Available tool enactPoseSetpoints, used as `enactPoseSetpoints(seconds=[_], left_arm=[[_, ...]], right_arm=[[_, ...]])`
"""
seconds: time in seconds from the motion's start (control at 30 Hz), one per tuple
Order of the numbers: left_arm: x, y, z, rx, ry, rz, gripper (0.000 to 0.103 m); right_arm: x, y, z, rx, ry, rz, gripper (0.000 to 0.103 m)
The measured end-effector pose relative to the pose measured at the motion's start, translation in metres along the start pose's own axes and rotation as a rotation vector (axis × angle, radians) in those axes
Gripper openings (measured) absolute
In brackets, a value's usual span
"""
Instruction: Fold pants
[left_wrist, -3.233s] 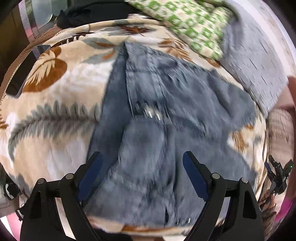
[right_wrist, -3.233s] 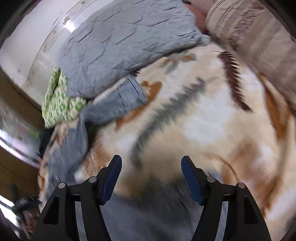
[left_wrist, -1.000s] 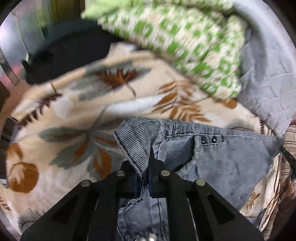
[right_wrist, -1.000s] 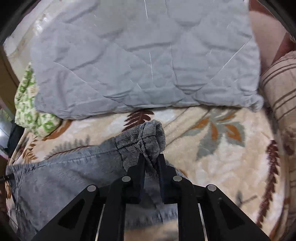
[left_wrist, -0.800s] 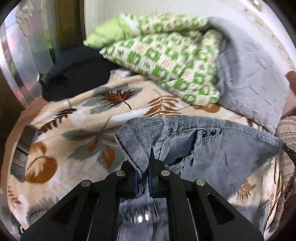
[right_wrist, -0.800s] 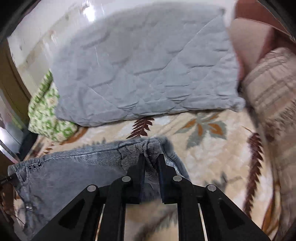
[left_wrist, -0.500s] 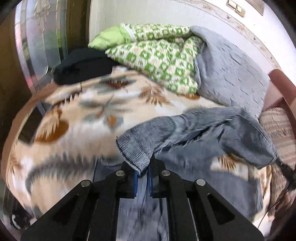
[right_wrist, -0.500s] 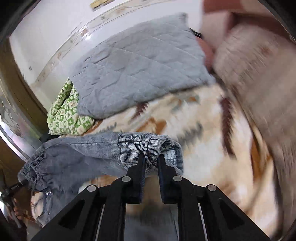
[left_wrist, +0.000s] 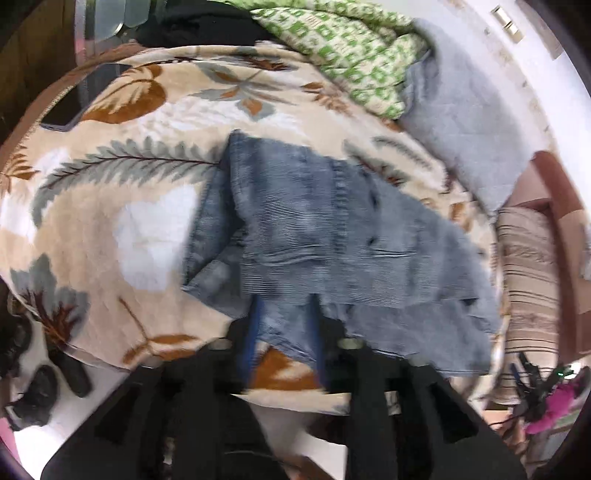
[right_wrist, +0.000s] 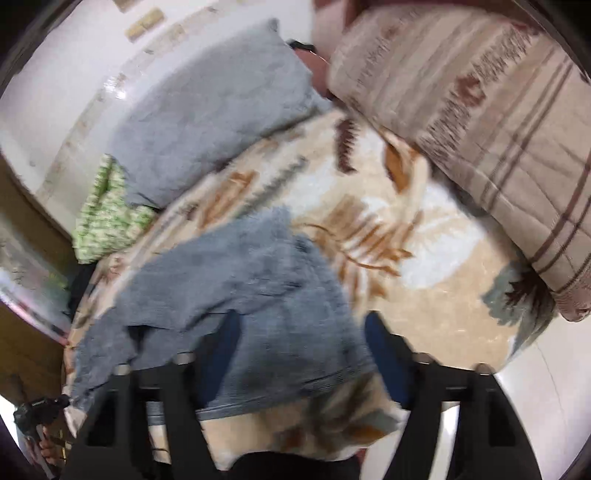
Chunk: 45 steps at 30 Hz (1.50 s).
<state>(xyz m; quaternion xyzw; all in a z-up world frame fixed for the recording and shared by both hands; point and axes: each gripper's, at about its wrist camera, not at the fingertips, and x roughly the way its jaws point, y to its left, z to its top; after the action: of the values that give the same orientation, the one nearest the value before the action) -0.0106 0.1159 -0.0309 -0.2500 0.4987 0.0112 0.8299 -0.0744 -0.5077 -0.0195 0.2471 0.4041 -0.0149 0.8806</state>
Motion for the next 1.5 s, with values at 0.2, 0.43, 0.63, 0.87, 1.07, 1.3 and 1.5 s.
enactPoseSetpoints(seconds=[0.2,0.43,0.63,0.87,1.07,1.3,1.5], left_arm=[[0.03,-0.019,0.003,-0.027,0.067,-0.095,0.073],[0.068,-0.014,0.009,-0.133,0.182,-0.215,0.072],[0.089,-0.008,0.021,-0.182,0.198,-0.203,0.072],[0.091,-0.004,0.03,-0.217,0.172,-0.189,0.048],[0.055,0.012,0.031,-0.206,0.07,-0.191,0.009],[0.027,0.031,0.008,-0.154,0.014,-0.117,0.009],[0.045,0.051,-0.004,-0.217,0.081,-0.092,0.011]], right_arm=[[0.048,0.069,-0.006,0.017,0.137,0.255,0.082],[0.14,0.143,-0.024,0.143,0.326,0.469,0.082],[0.185,0.164,-0.025,0.211,0.337,0.443,0.083],[0.192,0.168,-0.027,0.194,0.317,0.515,0.014],[0.153,0.182,-0.023,0.082,0.281,0.558,0.004],[0.102,0.173,-0.068,-0.002,0.336,0.587,0.004],[0.132,0.147,-0.118,0.071,0.477,0.512,0.009]])
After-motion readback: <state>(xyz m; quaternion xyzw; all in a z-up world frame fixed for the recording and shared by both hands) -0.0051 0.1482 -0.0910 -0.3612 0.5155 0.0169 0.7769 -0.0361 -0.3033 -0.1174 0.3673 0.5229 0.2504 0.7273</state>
